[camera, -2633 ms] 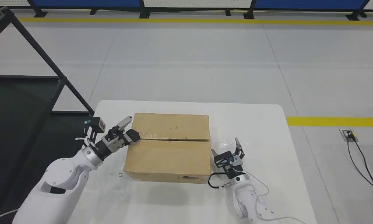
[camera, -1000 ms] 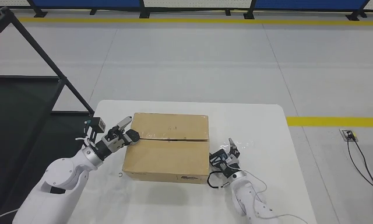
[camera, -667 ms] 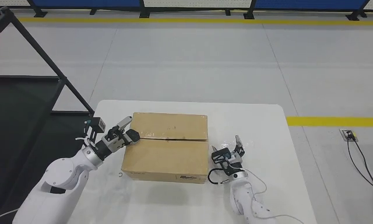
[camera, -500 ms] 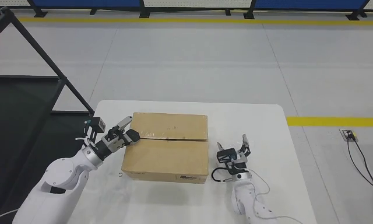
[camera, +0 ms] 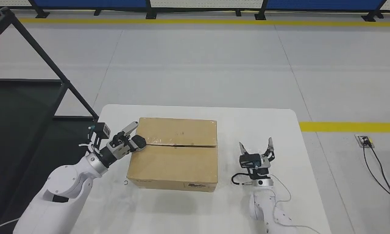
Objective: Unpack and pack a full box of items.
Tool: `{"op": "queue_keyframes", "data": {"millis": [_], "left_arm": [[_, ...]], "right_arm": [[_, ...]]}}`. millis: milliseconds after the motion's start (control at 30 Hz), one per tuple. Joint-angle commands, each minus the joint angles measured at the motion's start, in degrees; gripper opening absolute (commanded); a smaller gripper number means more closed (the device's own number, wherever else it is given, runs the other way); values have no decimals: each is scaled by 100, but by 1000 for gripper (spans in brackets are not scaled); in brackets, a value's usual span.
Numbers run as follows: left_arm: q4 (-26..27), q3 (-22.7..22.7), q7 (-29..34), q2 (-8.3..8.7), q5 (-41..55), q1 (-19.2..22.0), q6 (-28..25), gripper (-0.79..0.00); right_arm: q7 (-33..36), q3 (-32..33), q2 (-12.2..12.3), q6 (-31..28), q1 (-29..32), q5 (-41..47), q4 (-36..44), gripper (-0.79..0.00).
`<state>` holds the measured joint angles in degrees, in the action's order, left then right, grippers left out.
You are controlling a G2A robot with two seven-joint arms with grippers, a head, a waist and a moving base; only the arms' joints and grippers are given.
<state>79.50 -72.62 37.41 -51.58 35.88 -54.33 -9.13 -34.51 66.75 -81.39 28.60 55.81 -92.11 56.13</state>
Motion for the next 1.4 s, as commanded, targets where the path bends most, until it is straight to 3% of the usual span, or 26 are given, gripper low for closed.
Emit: {"op": "queue_keyframes", "data": {"millis": [0, 700, 1367], "left_arm": [[0, 0, 0, 0, 0, 0, 0, 0], [0, 0, 0, 0, 0, 0, 0, 0], [0, 0, 0, 0, 0, 0, 0, 0]], "right_arm": [[-28, 26, -3, 58, 71, -10, 184, 0], [723, 226, 24, 332, 601, -1125, 2151, 0], [2617, -213, -69, 95, 598, -3453, 3459, 0]]}}
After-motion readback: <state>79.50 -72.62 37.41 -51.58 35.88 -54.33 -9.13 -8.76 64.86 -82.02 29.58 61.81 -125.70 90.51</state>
